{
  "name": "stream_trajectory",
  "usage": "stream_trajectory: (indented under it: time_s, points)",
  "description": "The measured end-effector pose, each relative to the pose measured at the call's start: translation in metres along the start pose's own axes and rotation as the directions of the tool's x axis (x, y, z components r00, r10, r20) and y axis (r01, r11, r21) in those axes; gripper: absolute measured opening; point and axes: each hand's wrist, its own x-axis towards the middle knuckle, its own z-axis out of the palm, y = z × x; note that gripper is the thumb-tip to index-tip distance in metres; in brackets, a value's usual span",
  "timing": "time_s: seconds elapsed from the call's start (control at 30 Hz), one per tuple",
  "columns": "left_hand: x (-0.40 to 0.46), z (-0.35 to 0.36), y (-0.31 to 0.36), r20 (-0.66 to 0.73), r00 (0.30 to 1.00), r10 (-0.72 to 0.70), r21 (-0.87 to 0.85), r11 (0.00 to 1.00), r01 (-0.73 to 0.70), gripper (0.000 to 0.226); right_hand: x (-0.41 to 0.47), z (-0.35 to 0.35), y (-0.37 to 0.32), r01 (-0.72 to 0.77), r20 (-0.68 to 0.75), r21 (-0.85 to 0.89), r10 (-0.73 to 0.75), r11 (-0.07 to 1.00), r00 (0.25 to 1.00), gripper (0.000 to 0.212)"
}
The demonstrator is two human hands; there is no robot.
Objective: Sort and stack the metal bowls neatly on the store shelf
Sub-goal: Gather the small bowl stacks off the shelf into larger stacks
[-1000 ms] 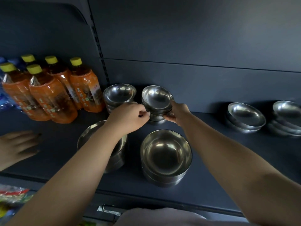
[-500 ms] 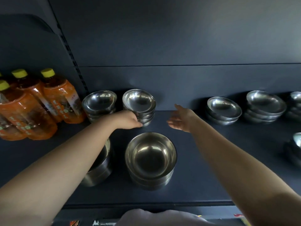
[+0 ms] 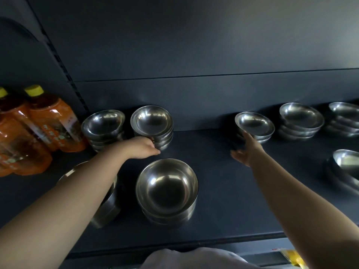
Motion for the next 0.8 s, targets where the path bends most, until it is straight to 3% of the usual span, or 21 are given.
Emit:
stream_trajectory:
  time_s: [0.13, 0.23, 0.37, 0.6, 0.8]
  points:
    - [-0.004, 0.0, 0.003, -0.175, 0.984, 0.043, -0.122, 0.99, -0.065, 0.024, 0.002, -0.007, -0.008, 0.038, 0.003, 0.028, -0.038, 0.999, 0.999, 0.052]
    - [-0.008, 0.0, 0.012, -0.238, 0.969, 0.07, -0.178, 0.977, -0.114, 0.018, 0.006, -0.013, -0.013, 0.076, -0.114, 0.1, -0.065, 0.992, 0.991, 0.068]
    - [-0.017, -0.004, 0.028, -0.303, 0.947, 0.106, -0.146, 0.977, -0.157, 0.023, 0.01, -0.015, -0.022, 0.117, -0.194, 0.196, -0.079, 0.974, 0.978, 0.064]
    - [-0.028, -0.01, 0.047, -0.377, 0.911, 0.169, -0.124, 0.965, -0.231, 0.024, -0.005, 0.003, -0.017, 0.071, 0.044, 0.146, -0.078, 0.987, 0.996, 0.046]
    - [-0.048, -0.023, 0.044, -0.453, 0.877, 0.161, -0.108, 0.966, -0.233, 0.025, -0.056, 0.052, -0.037, 0.096, 0.314, 0.072, -0.114, 0.993, 0.943, 0.038]
